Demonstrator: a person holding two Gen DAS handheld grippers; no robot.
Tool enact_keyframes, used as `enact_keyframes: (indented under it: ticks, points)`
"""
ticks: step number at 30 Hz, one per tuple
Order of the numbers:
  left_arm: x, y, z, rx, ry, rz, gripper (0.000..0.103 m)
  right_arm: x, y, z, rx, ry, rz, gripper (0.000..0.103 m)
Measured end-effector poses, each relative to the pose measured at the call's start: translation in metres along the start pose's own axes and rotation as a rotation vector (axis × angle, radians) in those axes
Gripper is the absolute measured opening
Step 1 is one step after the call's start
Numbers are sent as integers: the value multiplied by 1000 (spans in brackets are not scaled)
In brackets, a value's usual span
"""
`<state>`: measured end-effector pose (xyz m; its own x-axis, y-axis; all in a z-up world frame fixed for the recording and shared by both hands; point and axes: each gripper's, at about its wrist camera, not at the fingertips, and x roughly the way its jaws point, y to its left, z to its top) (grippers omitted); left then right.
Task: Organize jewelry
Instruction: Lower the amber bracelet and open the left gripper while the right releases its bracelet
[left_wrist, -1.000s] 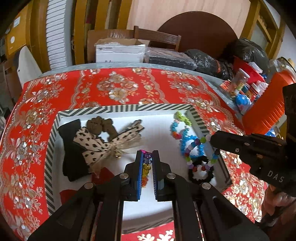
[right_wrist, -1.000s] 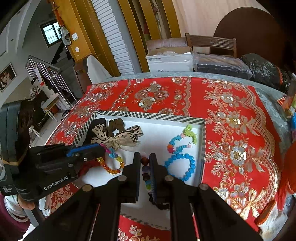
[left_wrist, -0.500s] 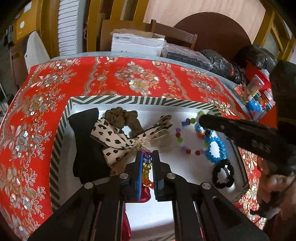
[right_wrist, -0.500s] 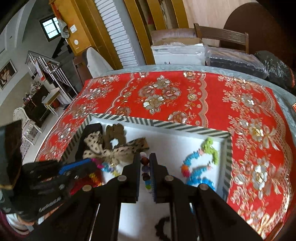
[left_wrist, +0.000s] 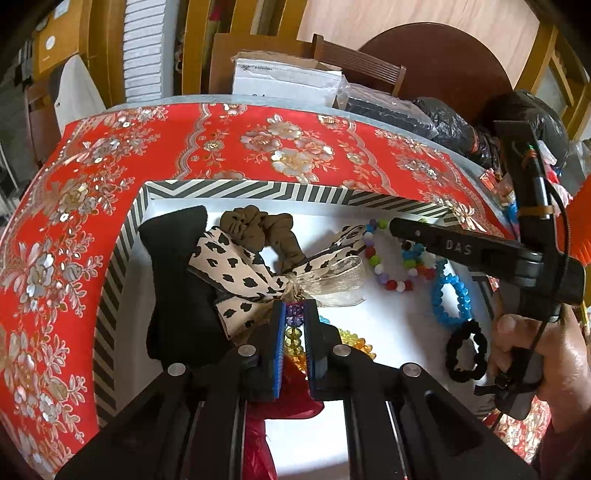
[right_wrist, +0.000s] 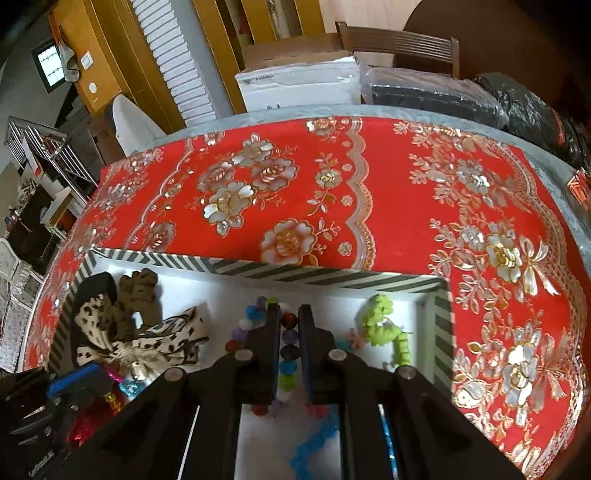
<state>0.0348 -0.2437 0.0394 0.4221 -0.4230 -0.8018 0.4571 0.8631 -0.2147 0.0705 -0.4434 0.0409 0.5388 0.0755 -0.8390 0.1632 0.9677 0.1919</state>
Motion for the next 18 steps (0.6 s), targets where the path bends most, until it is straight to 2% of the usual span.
enact_keyframes:
  ticks: [2,4,5,8,18]
  points:
    - [-2,-2,0,19,-13,11,1,3,0,0,3,3,4,10]
    - [-3,-3,1,26,-21,25,16,3,-1,0,13,2,9,12]
    - [-3,-3,1,25,-25,32,19,2,-2,-1,17,3,14,18]
    - [-4,-3,1,24,-27,35,20,-6,-4,-3,28,-5,25,29]
    - [-24,-12,-1,41,-64,63,20,-38,3,-20,15,-16,58,36]
